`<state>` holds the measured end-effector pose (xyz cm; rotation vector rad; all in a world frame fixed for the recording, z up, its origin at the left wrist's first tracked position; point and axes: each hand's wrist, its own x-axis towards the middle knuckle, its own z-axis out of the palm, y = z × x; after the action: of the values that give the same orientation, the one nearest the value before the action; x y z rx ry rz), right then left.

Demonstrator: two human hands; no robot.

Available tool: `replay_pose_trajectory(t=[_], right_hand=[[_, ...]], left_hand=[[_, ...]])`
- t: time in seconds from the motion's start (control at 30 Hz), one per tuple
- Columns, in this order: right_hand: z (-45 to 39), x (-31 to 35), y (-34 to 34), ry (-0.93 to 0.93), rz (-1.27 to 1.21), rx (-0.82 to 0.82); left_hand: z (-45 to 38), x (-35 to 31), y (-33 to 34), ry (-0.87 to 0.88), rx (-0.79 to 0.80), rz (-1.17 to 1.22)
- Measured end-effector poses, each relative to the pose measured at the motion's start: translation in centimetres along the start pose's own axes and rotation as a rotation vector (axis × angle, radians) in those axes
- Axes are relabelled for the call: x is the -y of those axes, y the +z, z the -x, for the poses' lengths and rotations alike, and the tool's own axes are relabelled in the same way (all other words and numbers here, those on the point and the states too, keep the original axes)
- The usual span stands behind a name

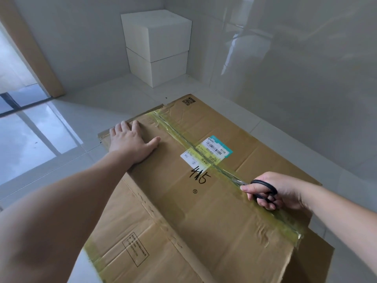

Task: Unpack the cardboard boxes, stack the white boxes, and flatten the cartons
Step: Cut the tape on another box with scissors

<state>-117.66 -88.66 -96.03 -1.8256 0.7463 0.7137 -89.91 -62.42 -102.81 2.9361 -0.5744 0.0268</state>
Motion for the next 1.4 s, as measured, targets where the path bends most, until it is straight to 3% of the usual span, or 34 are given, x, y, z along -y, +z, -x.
replay_pose_trajectory(t=[0.4,0.73,1.03,1.4], right_hand=[[-2.0,0.3,0.6,-0.144,0.04,-0.044],[-3.1,3.6,0.7,-0.08,0.025,0.006],[-3.3,3.3,0.2,-0.114,0.061,0.01],[-2.5,3.0,-0.6,-0.067,0.037,0.131]], left_hand=[[1.0,-0.3,-0.2,0.028,0.027,0.009],[1.2,-0.4,0.0,0.02,0.037,0.033],[2.4,-0.8,-0.3,0.02,0.054,0.067],[4.0,-2.0,-0.1,0.011,0.035,0.098]])
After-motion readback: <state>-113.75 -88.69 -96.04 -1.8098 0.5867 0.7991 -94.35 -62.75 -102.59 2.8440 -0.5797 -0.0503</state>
